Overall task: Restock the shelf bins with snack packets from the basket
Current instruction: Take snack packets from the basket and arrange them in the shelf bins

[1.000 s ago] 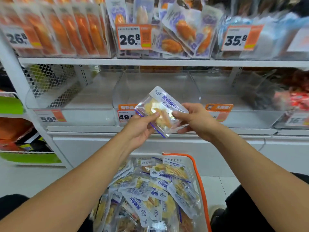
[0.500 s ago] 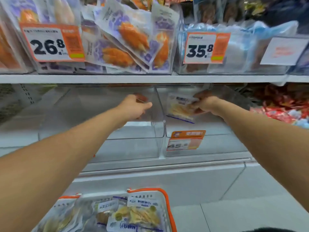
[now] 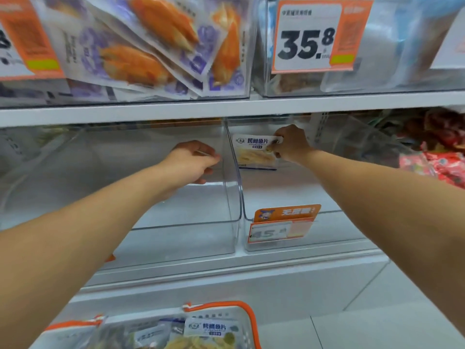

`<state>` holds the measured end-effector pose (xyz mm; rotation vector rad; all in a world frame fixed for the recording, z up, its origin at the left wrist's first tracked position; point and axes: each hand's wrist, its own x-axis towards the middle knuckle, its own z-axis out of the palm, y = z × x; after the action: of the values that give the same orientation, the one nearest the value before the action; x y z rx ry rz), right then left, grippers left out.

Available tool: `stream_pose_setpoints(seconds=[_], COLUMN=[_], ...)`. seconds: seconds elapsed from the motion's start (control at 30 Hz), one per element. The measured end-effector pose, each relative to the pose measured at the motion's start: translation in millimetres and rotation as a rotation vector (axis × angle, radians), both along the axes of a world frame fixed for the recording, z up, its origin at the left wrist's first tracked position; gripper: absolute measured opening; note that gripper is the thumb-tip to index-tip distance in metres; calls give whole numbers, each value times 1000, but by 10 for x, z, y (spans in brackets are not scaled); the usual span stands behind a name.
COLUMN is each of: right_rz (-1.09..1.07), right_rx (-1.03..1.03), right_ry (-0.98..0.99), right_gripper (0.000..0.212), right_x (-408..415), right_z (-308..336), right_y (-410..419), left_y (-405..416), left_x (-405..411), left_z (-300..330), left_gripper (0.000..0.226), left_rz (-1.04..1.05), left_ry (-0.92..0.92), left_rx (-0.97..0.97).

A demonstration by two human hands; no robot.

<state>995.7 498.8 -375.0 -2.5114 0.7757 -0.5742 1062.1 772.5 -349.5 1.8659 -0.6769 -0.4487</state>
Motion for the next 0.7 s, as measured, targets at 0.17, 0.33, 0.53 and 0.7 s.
stream_pose_setpoints(seconds=[0.17,0.33,0.53,0.7], right_rz=[-61,-207,-271,-250], right_rx=[117,78,119,180], right_ry=[-61,-83,21,39], right_gripper=[49,61,77,75], right_x=[49,13,44,-190], right_z=[-101,-110,-92,136], right_y=[62,29,42,194], left_y=[-7,53,77,171], left_x=[-62,-116,-158,-214], left_z=[27,105,161,190], left_gripper=[25,27,29,29], left_rz=[10,25,39,34], left_ry=[-5,16,21,-45], left_rx=[4,-16,-9,-6])
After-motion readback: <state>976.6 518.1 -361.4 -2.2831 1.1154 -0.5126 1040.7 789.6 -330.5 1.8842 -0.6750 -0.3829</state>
